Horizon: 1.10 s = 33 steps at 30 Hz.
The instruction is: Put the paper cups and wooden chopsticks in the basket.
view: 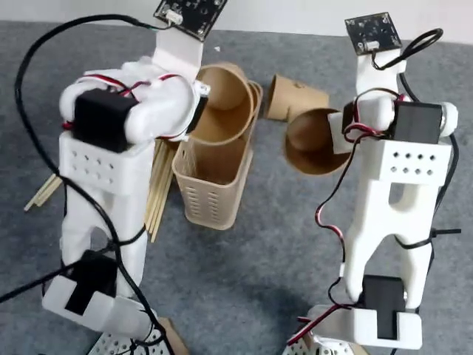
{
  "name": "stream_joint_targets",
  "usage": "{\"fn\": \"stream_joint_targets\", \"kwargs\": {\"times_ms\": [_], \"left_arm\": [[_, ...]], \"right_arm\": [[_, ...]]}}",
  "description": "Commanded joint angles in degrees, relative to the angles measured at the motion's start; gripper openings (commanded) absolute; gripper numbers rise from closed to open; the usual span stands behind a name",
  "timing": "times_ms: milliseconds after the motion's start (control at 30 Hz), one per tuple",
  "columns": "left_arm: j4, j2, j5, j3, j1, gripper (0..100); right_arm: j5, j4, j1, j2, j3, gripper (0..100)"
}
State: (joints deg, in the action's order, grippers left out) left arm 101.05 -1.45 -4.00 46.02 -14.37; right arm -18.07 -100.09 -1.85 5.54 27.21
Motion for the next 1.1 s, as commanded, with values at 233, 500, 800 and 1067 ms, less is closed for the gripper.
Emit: {"fn": "stream_joint_targets", "kwargs": {"times_ms": [233,500,800,1067], "left_arm": [[-1.58,0.04,0.7,-4.88,-0.13,7],[-9.67,0.48,-3.87,-4.79,2.15,17],[-19.43,0.57,-4.04,-4.79,2.77,17],[-20.92,0.57,-0.09,2.24,12.88,17]], "right_arm": [[-0.26,-1.01,-2.68,0.66,1.27,0.6],[-0.35,-1.01,-3.56,0.75,1.54,0.6],[-0.26,-0.75,-3.56,2.33,1.71,0.6],[-0.53,0.13,-4.35,11.3,14.29,0.6]]}}
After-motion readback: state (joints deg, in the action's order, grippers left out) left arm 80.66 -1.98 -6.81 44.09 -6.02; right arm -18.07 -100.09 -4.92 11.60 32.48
